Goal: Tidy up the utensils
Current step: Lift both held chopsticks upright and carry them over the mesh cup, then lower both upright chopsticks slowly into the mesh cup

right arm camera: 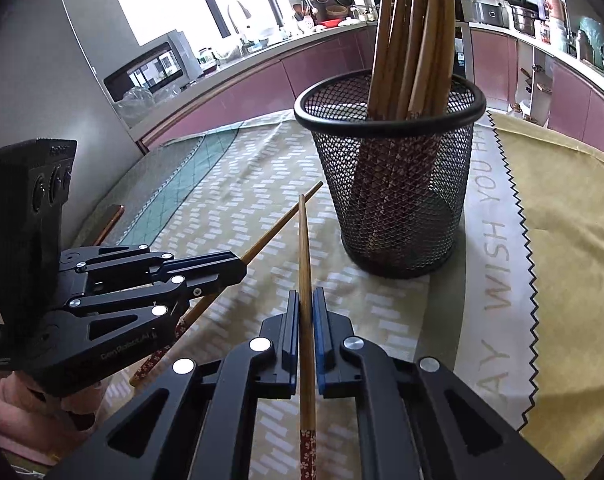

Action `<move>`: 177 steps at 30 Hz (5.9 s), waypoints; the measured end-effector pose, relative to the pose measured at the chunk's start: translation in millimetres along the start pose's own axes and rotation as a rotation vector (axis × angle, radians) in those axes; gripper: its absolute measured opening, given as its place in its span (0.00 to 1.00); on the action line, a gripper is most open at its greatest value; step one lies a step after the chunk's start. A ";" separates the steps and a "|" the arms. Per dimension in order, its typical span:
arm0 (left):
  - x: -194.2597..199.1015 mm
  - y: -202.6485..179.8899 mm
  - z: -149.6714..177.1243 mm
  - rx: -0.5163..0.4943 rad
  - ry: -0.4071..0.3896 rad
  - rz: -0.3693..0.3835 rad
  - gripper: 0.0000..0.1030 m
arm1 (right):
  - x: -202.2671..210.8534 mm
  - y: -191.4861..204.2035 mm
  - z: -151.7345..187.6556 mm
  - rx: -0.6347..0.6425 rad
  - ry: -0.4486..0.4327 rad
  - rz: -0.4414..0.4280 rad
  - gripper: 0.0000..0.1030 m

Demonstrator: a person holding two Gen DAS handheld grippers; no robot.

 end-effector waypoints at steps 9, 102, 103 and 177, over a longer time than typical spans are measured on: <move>13.5 2.9 -1.6 0.016 -0.025 0.042 0.07 | 16.0 8.9 -2.2 -0.001 -0.033 -0.069 0.06; 103.8 -15.0 -52.4 -0.010 -0.276 0.184 0.07 | 113.5 2.1 -60.3 0.049 -0.349 -0.109 0.06; 103.5 -15.2 -53.0 -0.012 -0.277 0.184 0.07 | 113.7 2.1 -60.7 0.050 -0.350 -0.108 0.06; 143.3 -38.0 -110.1 -0.093 -0.430 0.190 0.07 | 137.8 0.5 -106.6 0.109 -0.461 -0.091 0.06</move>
Point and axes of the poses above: each gripper's, at about its wrist camera, not at the fingertips, and x roughly against the way its jaws point, y to its left, z to its underside, the point moved 3 cm from there along -x, roughly the way its jaws point, and after that the axes turned 1 degree about -z, right-handed, at the moved point
